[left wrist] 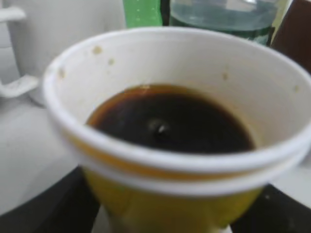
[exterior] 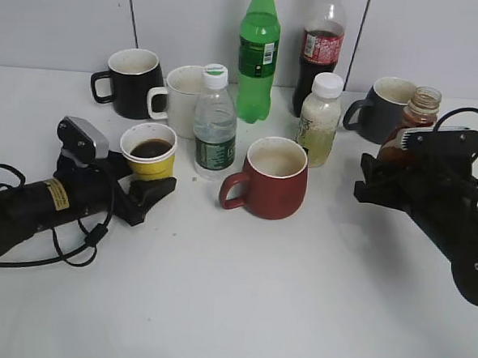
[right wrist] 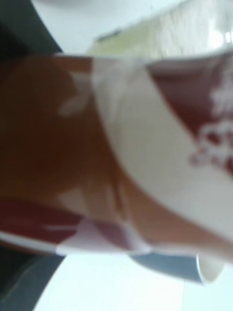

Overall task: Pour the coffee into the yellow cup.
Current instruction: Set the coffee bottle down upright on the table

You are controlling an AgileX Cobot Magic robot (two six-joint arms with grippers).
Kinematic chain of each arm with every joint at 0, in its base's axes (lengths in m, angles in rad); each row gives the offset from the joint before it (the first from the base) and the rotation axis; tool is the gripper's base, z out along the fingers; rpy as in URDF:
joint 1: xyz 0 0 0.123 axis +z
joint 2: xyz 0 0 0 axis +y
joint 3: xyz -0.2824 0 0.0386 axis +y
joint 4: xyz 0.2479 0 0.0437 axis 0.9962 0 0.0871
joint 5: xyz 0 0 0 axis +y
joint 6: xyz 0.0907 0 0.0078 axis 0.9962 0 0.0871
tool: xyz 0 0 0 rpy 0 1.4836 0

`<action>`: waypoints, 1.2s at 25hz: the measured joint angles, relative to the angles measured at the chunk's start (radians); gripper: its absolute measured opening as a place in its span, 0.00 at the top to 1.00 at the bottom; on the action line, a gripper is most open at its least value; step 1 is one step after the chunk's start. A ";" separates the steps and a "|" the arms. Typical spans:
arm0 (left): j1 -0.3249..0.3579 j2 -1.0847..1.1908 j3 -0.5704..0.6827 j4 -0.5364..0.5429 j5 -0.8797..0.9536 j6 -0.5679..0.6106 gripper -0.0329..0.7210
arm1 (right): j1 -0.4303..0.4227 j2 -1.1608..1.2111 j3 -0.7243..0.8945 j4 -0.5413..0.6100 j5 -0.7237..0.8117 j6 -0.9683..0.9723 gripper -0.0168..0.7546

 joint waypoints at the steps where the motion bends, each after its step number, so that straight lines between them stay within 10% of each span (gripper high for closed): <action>1: 0.004 -0.001 0.009 0.000 0.000 0.000 0.20 | -0.021 0.000 -0.001 -0.021 0.000 0.010 0.33; 30: 0.012 -0.028 0.080 -0.018 -0.008 0.001 0.19 | -0.069 0.146 -0.136 -0.251 0.026 0.083 0.24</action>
